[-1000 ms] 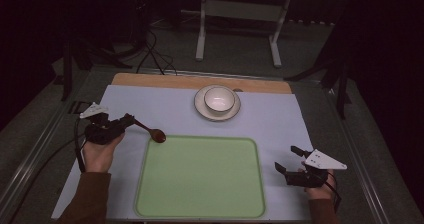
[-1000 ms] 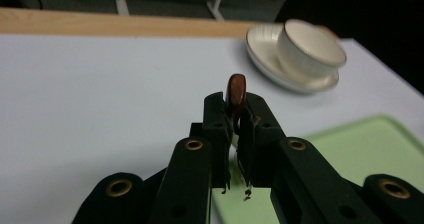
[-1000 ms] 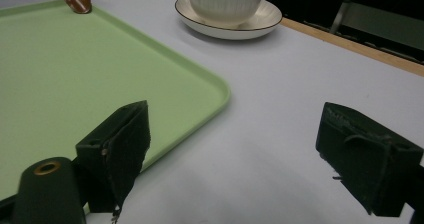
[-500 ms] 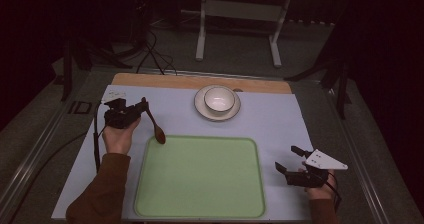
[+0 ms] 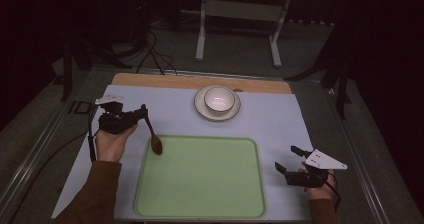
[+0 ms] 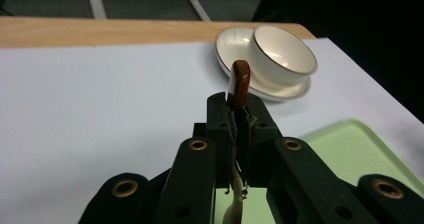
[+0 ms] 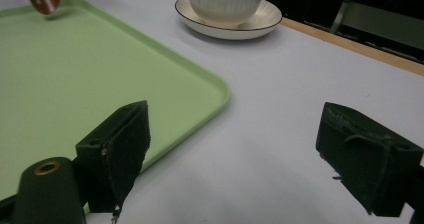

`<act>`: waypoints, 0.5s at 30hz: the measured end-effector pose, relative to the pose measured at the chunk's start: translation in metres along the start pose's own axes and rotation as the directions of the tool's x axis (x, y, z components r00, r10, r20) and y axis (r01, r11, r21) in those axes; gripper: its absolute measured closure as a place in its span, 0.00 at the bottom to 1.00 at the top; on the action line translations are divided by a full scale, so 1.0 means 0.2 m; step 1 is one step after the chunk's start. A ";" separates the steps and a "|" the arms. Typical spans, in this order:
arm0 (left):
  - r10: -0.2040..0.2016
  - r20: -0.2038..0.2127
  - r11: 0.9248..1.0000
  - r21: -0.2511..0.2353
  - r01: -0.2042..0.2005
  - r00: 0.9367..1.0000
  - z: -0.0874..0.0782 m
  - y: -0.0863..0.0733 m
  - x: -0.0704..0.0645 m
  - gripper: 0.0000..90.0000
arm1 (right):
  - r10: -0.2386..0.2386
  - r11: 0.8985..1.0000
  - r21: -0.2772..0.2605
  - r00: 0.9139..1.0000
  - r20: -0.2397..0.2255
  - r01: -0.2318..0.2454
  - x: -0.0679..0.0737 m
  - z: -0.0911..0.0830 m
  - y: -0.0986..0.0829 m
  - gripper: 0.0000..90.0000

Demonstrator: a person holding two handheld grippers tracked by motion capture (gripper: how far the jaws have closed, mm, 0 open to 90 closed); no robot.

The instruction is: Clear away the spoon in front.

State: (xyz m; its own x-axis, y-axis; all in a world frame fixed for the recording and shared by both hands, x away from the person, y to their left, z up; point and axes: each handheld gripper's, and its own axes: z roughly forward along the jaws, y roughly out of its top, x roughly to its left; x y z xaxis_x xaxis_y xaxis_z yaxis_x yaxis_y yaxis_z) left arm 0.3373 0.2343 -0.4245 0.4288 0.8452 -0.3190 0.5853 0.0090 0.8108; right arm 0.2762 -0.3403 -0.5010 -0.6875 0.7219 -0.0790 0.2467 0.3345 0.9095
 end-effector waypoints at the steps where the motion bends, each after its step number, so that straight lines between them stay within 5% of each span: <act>1: -0.003 0.008 1.000 0.014 0.003 1.000 -0.01 -0.01 0.00 0.94 | 0.000 1.000 0.000 1.000 -0.001 0.000 0.00 0.00 0.00 0.15; 8: 0.024 0.039 0.993 0.112 -0.028 0.999 0.00 -0.04 -0.04 0.94 | -0.001 1.000 0.001 1.000 -0.003 0.001 0.00 0.00 0.00 0.16; 15: 0.022 0.059 0.993 0.116 -0.029 0.998 0.08 -0.09 -0.02 0.93 | 0.001 1.000 0.002 1.000 -0.003 -0.001 0.00 0.00 0.00 0.16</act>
State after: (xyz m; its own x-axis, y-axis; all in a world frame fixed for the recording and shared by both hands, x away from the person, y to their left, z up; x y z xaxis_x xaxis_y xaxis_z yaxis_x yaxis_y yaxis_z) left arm 0.3355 0.2217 -0.4465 0.4816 0.8122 -0.3293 0.6488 -0.0778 0.7570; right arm 0.2764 -0.3401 -0.5012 -0.6891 0.7205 -0.0772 0.2483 0.3349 0.9090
